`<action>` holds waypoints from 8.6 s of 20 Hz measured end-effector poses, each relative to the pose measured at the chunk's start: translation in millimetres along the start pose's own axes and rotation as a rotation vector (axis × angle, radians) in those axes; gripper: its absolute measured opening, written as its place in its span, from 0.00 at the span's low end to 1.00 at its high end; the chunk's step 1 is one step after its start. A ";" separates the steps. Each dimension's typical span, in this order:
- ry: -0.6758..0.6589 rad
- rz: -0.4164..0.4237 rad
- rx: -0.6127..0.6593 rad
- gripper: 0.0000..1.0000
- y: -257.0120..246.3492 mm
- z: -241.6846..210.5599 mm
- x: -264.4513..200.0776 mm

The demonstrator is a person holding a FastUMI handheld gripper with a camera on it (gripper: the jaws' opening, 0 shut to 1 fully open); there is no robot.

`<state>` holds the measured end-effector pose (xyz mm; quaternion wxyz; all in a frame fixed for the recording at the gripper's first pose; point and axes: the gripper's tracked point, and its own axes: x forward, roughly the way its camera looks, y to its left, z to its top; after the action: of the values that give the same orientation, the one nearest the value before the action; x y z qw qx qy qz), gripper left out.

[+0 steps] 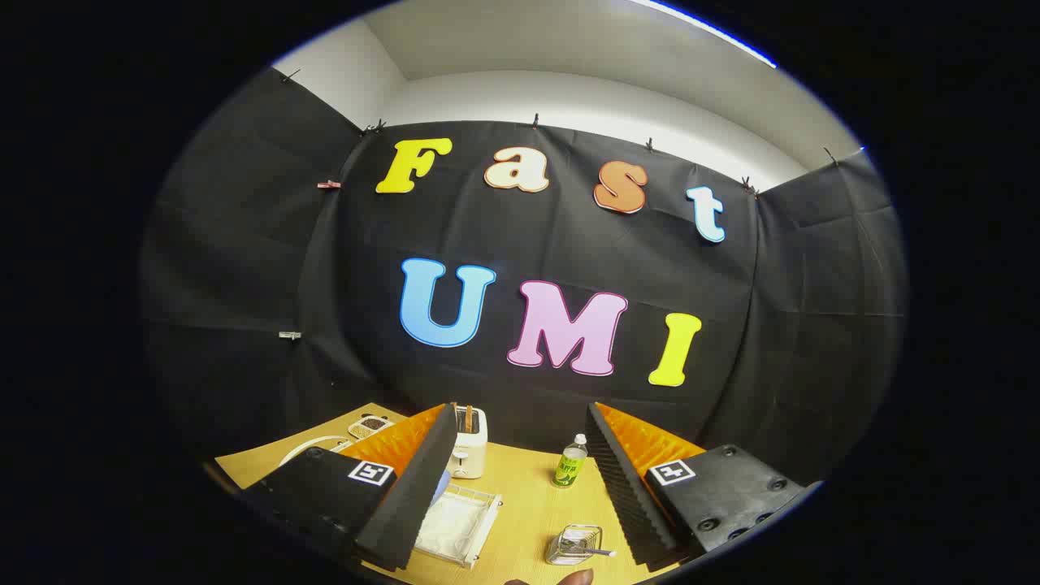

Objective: Take the plate from the dish rack, then take the spoon from the basket and place it into the plate.

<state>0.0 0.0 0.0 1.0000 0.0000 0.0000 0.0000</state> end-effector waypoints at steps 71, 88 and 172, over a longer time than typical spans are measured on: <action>0.876 -0.049 0.447 0.24 82.7 -254.1 53.1; 1.155 0.057 0.631 0.24 94.4 -319.5 -128.3; 0.756 0.498 0.344 0.11 83.6 -219.9 -103.4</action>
<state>-103.4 83.6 -219.9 0.8851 0.1652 0.3632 0.2395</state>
